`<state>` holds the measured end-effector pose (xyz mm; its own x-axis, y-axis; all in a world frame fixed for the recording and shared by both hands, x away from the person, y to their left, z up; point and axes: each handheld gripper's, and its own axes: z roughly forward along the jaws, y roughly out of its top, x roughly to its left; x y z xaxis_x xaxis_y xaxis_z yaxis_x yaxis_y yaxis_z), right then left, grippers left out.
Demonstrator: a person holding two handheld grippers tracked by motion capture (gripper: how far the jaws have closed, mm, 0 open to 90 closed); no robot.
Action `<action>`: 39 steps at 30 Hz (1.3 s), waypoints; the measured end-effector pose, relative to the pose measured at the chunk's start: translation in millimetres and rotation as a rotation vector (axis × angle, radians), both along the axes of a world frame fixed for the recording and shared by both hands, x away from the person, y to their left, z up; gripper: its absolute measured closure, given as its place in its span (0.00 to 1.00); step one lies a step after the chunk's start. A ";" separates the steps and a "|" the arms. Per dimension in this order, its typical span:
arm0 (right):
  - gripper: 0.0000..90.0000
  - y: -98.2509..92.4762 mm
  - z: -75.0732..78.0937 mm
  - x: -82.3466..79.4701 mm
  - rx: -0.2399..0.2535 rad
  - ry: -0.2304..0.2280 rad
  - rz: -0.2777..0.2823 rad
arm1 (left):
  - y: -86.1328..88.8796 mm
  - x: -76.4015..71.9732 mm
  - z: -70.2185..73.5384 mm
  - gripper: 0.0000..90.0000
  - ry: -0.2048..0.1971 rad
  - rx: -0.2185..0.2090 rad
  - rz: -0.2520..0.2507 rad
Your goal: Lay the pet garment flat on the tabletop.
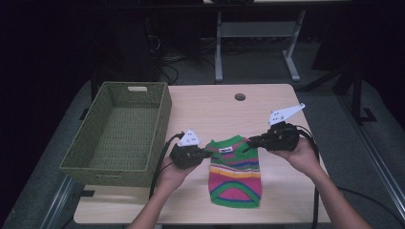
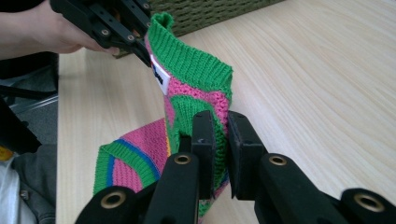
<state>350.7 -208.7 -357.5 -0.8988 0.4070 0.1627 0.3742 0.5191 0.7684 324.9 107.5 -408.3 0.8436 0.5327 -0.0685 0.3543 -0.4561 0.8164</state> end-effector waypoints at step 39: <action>0.90 2.6 -44.5 58.5 -0.034 0.084 -0.178 | -14.9 49.3 -27.9 0.93 0.140 0.060 0.150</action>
